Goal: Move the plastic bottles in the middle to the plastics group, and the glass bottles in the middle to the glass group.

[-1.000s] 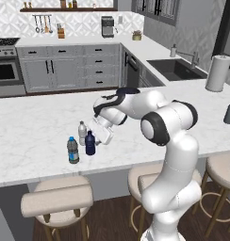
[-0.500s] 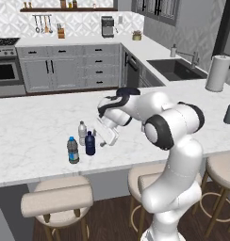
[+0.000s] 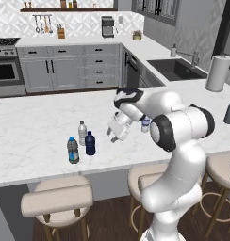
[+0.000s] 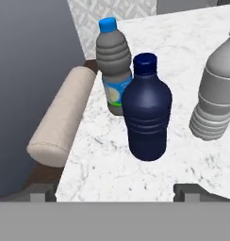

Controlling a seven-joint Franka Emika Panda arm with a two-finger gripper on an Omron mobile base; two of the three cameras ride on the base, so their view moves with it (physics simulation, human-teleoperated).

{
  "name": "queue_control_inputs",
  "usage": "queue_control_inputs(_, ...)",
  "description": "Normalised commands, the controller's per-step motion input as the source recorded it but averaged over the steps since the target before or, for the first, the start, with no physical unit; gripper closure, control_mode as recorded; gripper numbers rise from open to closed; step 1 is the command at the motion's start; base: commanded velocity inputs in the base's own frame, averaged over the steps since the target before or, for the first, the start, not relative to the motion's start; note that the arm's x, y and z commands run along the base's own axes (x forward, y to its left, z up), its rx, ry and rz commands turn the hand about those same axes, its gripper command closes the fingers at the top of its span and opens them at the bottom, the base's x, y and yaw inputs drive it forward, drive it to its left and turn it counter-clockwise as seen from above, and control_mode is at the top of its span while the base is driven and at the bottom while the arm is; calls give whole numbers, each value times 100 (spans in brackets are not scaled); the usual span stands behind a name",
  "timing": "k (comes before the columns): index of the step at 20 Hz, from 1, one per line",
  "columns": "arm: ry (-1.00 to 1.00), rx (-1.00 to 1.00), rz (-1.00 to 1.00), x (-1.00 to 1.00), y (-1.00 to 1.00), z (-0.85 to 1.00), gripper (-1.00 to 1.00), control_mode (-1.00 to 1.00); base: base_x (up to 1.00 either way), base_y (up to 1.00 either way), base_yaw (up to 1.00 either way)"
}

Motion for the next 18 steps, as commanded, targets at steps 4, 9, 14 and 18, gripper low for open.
queue_control_inputs(4, 23, 0, -43, -10, -51, 32, -100, -100, 0, 0, 0)
queue_control_inputs(9, 20, -9, -54, -9, -43, 9, -100, -100, 0, 0, 0)
queue_control_inputs(14, -7, -4, -10, -26, -32, 1, -100, -100, 0, 0, 0)
queue_control_inputs(18, 18, -17, -52, 0, -21, 17, -100, -100, 0, 0, 0)
